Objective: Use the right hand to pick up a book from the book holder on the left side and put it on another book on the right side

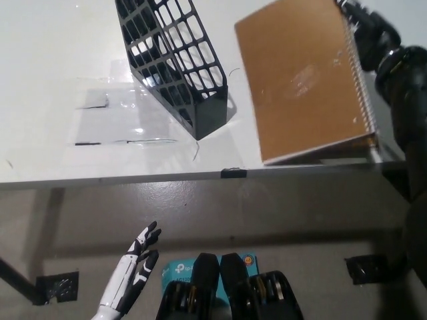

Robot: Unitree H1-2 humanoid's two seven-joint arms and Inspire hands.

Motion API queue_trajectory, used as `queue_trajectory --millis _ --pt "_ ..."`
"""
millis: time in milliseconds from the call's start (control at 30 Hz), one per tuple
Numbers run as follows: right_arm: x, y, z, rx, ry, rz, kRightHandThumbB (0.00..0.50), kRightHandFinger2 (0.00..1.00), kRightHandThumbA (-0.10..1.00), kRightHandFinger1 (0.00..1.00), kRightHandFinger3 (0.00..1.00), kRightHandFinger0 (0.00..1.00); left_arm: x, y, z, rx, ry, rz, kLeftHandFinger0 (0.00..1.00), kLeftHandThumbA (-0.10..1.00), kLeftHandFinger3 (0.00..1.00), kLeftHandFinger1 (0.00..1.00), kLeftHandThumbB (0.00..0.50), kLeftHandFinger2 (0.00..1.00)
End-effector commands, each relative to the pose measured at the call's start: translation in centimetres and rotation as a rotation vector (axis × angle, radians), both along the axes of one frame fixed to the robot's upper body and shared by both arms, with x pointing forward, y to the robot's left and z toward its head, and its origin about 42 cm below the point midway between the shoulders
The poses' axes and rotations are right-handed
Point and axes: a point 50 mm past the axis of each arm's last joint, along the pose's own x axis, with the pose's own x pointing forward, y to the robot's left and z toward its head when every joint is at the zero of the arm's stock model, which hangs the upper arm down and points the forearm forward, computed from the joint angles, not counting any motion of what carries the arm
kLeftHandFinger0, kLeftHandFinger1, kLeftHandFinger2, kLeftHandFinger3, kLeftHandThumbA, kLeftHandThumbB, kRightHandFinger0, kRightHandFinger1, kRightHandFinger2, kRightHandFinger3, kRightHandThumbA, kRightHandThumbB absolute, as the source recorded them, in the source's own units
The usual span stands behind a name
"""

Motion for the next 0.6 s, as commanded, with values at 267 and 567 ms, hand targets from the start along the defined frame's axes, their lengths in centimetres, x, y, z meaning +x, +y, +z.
queue_trajectory --millis 267,567 --pt "1.3 -4.1 5.5 0.055 -0.166 -0.107 0.097 0.76 -0.10 0.10 1.00 0.00 0.2 0.3 1.0 -0.005 -0.061 0.002 0.88 1.00 1.00 0.96 0.098 0.98" --pt "1.0 -7.8 6.6 -0.019 -0.157 -0.190 0.125 0.76 -0.10 0.14 1.00 0.00 0.0 0.3 0.7 -0.003 -0.047 0.013 0.89 1.00 1.00 0.97 0.096 0.99"
